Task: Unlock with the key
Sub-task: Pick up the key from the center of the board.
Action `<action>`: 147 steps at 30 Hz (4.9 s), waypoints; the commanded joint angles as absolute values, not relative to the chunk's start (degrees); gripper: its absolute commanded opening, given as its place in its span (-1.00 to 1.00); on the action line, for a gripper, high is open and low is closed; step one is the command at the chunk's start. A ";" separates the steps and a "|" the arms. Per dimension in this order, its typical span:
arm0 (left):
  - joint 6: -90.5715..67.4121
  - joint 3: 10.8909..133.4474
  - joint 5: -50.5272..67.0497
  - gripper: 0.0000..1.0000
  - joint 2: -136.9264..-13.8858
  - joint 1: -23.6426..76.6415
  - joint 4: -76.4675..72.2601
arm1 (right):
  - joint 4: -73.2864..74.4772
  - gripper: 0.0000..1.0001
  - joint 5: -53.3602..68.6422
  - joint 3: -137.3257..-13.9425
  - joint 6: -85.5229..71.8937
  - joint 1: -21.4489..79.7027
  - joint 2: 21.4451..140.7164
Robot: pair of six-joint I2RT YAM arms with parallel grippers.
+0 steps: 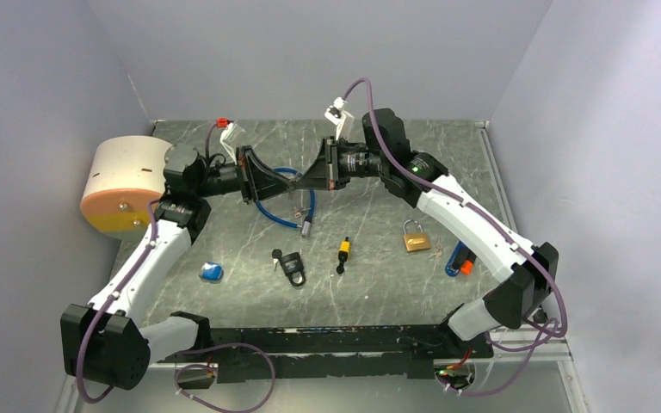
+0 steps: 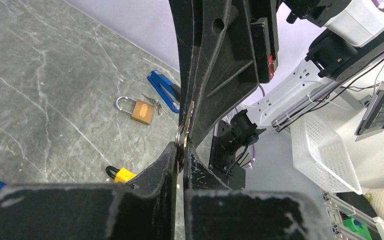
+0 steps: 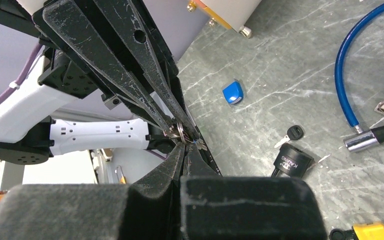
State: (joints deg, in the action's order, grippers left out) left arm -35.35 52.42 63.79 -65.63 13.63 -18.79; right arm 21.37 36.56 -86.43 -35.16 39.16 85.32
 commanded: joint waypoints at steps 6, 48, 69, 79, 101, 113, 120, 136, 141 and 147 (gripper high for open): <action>-35.13 57.00 63.85 -0.95 -66.79 14.15 -14.41 | 15.49 -0.35 36.10 -85.99 -33.73 38.76 83.30; -57.84 58.34 66.12 -0.95 -70.63 14.15 -24.51 | -18.14 0.05 35.14 -67.07 -42.30 34.90 73.43; -58.07 58.14 67.17 -0.95 -71.20 14.15 -24.63 | -19.60 -0.92 40.33 -75.03 -45.01 34.89 81.33; -39.16 65.64 58.80 0.85 -68.99 14.15 1.33 | -16.66 -1.00 39.29 -75.75 -41.68 34.94 79.75; -41.40 63.51 65.67 -0.16 -65.25 14.15 -6.81 | -10.18 -1.00 51.61 -79.91 -33.82 35.01 80.65; -49.01 59.06 71.22 -0.33 -66.13 15.39 -19.07 | -12.31 -1.00 52.65 -79.02 -36.48 35.01 81.25; -48.31 59.63 70.22 -0.92 -67.92 16.56 -19.09 | -11.69 -1.00 53.49 -79.28 -36.38 35.10 81.72; -58.88 55.43 59.70 -0.95 -67.70 17.04 -32.33 | -23.56 0.19 34.48 -66.37 -46.84 35.05 72.31; -64.44 55.29 59.11 -0.95 -69.05 17.05 -38.57 | -23.72 -0.07 35.23 -66.31 -48.20 35.06 73.16; -66.37 55.56 59.58 -0.95 -70.19 17.05 -41.19 | -24.15 -0.18 35.15 -66.21 -48.04 35.08 73.82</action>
State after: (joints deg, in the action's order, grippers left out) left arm -63.48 54.72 60.07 -69.63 16.75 -35.66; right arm -19.97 36.01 -66.13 -47.51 35.03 74.02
